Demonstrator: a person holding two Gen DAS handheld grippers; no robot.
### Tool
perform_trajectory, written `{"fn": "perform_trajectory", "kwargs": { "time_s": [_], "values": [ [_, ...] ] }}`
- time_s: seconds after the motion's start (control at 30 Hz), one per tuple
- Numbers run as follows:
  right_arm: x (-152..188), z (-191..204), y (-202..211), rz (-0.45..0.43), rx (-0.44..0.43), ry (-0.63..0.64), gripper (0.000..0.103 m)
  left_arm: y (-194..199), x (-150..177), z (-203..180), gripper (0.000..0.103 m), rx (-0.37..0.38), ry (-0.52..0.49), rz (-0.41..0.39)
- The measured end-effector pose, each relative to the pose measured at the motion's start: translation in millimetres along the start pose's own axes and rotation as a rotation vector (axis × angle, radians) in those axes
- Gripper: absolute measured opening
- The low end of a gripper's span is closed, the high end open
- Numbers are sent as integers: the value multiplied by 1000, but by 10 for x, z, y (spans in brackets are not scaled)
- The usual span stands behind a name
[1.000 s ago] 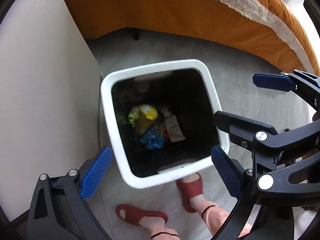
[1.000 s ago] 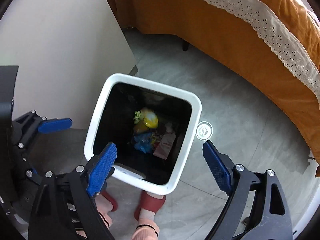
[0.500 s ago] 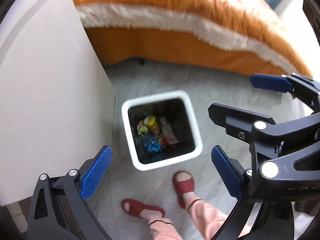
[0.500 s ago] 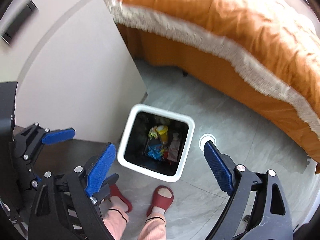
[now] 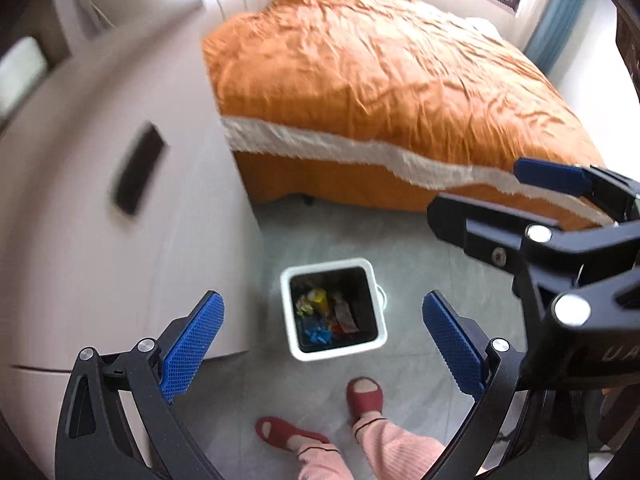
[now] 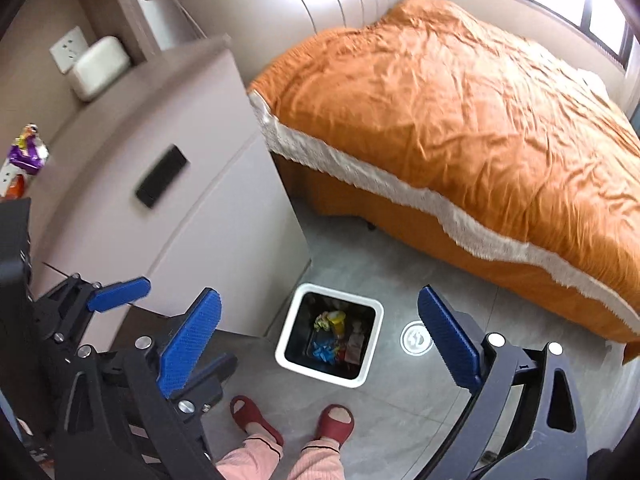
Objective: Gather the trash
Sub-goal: 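Raise both open tools from the bin back toward the desk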
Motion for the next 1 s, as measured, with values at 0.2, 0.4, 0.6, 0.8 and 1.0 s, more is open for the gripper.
{"fn": "perform_trajectory", "kwargs": {
  "time_s": [0.2,0.4,0.6,0.8,1.0],
  "values": [
    [-300,284,335,-54,-34,39,98,643,-189,250,98,-47,42,-96],
    [-623,722,538,-107,-83,91,98,1108,-287,649,98,-90,120,-171],
    [-991,1370,631,-157,-164,193,98,1561,-265,1259,98,-164,209,-240],
    [-1227,2018,693,-199,-216,295,98,1895,-168,1967,98,-251,306,-296],
    [-1440,2730,682,-226,-278,393,98,2247,17,2766,98,-370,413,-346]
  ]
}}
Point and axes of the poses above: each gripper's, at about its wrist camera, not at the fingertips, and y roughly against the way its jaws point, z to its left, x to its underside, the point moved 8 cm from there along -y, roughly the way its jaws point, and after that the axes turned 7 degrees about y, right-handed, at the moved point
